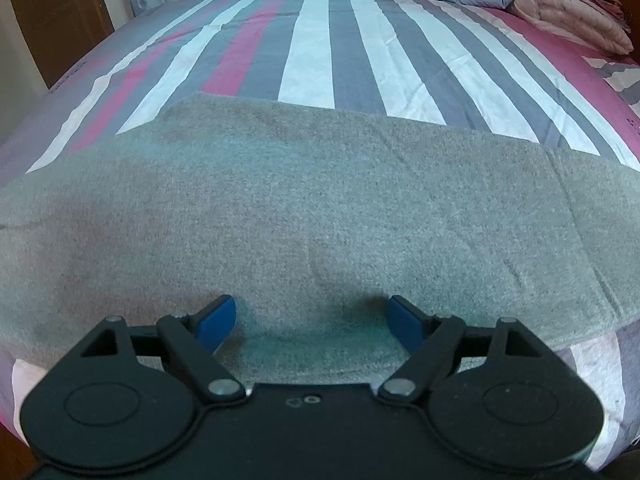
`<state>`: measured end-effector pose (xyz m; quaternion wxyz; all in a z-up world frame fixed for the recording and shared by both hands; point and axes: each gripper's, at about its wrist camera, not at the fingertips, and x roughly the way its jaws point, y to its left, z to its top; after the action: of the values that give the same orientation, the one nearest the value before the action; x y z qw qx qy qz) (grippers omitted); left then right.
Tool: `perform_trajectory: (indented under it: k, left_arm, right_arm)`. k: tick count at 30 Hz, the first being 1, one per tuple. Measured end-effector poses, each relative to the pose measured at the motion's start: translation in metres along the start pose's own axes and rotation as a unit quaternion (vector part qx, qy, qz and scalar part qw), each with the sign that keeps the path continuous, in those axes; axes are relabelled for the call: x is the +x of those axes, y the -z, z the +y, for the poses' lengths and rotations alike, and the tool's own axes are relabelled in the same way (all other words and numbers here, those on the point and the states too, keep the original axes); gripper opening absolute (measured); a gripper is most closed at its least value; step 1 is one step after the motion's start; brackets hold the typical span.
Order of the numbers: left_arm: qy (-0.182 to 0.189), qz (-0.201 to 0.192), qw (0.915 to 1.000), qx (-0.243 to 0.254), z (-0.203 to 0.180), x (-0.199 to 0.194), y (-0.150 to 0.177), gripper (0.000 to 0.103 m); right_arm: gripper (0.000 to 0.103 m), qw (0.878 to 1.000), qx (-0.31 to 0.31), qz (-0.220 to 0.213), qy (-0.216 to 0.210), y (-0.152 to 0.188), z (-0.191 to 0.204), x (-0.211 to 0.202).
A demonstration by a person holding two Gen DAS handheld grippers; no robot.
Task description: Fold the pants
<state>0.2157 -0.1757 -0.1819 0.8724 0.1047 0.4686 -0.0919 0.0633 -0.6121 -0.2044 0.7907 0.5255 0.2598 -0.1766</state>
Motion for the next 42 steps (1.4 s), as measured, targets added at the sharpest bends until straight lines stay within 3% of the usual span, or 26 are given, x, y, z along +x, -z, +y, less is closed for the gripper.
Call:
perform_trajectory:
  k: [3, 8, 12, 16, 19, 23, 24, 25, 26, 31, 36, 38, 41, 42]
  left_arm:
    - [0.002, 0.002, 1.0, 0.0, 0.001, 0.0, 0.0, 0.076]
    - [0.001, 0.001, 1.0, 0.0, 0.001, 0.0, 0.0, 0.076]
    - [0.003, 0.003, 1.0, 0.0, 0.001, 0.0, 0.0, 0.076]
    - [0.005, 0.004, 1.0, 0.001, 0.002, 0.001, 0.0, 0.077]
    - [0.001, 0.001, 1.0, 0.005, 0.0, 0.002, 0.001, 0.078]
    - [0.003, 0.001, 1.0, 0.001, 0.0, 0.001, 0.002, 0.078]
    - [0.003, 0.002, 1.0, 0.001, 0.001, 0.001, 0.002, 0.078]
    - [0.003, 0.002, 1.0, 0.002, 0.001, 0.001, 0.002, 0.078]
    - [0.003, 0.002, 1.0, 0.002, 0.0, 0.002, 0.002, 0.078]
    - [0.002, 0.002, 1.0, 0.001, 0.0, 0.003, 0.002, 0.079]
    - [0.003, 0.002, 1.0, -0.001, 0.001, 0.003, 0.002, 0.079]
    - [0.003, 0.001, 1.0, -0.001, 0.001, 0.003, 0.002, 0.08]
    - [0.002, 0.001, 1.0, 0.001, 0.001, 0.004, 0.002, 0.08]
    - [0.004, 0.001, 1.0, 0.001, 0.002, 0.003, 0.002, 0.081]
  right_arm:
    - [0.04, 0.998, 0.053, 0.008, -0.037, 0.006, -0.013, 0.003]
    - [0.04, 0.994, 0.098, 0.006, -0.052, 0.0, -0.015, 0.017]
    - [0.04, 0.996, 0.084, 0.011, -0.036, -0.003, -0.008, 0.018]
    - [0.04, 0.999, 0.029, 0.012, 0.006, -0.002, 0.004, -0.001]
    - [0.04, 0.999, 0.038, -0.006, -0.008, 0.001, -0.001, -0.024]
    - [0.039, 0.999, 0.041, 0.005, -0.013, -0.002, 0.001, -0.017]
    - [0.036, 0.999, 0.049, -0.001, -0.019, -0.002, 0.001, -0.016]
    - [0.016, 0.998, 0.05, -0.004, -0.025, -0.002, 0.002, -0.015]
    - [0.006, 0.998, 0.05, 0.0, -0.03, -0.002, 0.004, -0.011]
    - [0.006, 0.999, 0.049, 0.002, 0.003, -0.003, 0.009, 0.001]
    - [0.006, 0.997, 0.068, 0.043, 0.009, -0.008, 0.007, 0.017]
    - [0.005, 0.997, 0.056, 0.039, 0.023, -0.01, 0.012, 0.018]
    - [0.005, 1.0, 0.0, 0.005, -0.011, -0.019, 0.047, 0.009]
    - [0.005, 0.999, -0.022, -0.012, -0.048, -0.025, 0.068, 0.003]
